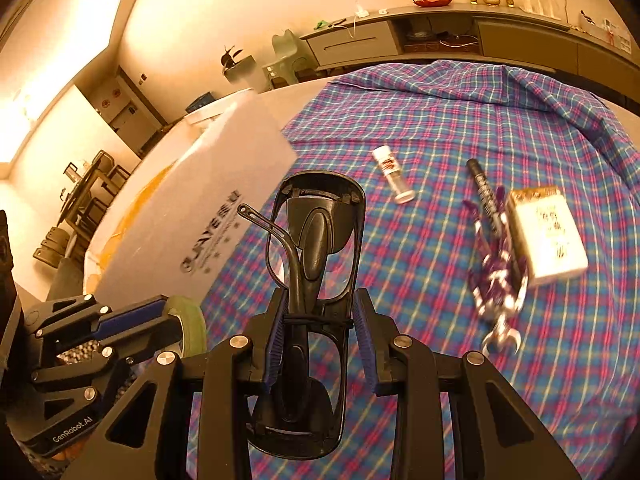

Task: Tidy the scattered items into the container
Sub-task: 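Carry the glasses and tape roll over the cardboard box with both tools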

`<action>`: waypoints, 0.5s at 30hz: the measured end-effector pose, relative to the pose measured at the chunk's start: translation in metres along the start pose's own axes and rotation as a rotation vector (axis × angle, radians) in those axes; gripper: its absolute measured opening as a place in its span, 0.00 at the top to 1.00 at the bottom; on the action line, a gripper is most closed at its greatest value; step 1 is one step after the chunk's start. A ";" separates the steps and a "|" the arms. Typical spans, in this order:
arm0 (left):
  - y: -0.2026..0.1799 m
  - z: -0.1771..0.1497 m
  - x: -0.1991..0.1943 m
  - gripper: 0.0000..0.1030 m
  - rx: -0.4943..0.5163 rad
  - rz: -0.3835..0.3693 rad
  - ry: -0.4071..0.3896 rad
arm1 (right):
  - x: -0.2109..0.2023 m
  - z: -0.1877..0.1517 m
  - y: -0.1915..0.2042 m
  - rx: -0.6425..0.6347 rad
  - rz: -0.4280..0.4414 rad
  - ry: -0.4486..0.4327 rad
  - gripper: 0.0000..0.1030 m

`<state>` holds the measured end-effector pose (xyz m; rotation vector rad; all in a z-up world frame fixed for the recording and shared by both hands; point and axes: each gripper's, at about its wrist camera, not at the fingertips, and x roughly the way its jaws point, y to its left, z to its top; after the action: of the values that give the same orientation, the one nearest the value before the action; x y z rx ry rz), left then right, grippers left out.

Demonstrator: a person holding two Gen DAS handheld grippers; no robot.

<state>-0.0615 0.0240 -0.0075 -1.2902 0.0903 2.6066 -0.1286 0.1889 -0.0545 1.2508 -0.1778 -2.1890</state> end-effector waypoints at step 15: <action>0.002 -0.043 -0.054 0.87 0.027 -0.058 -0.049 | -0.023 -0.044 0.053 -0.040 0.048 -0.007 0.67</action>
<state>0.0030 0.0056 0.0084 -1.2011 0.0787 2.5768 -0.0613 0.1663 -0.0407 1.2047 -0.1647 -2.1456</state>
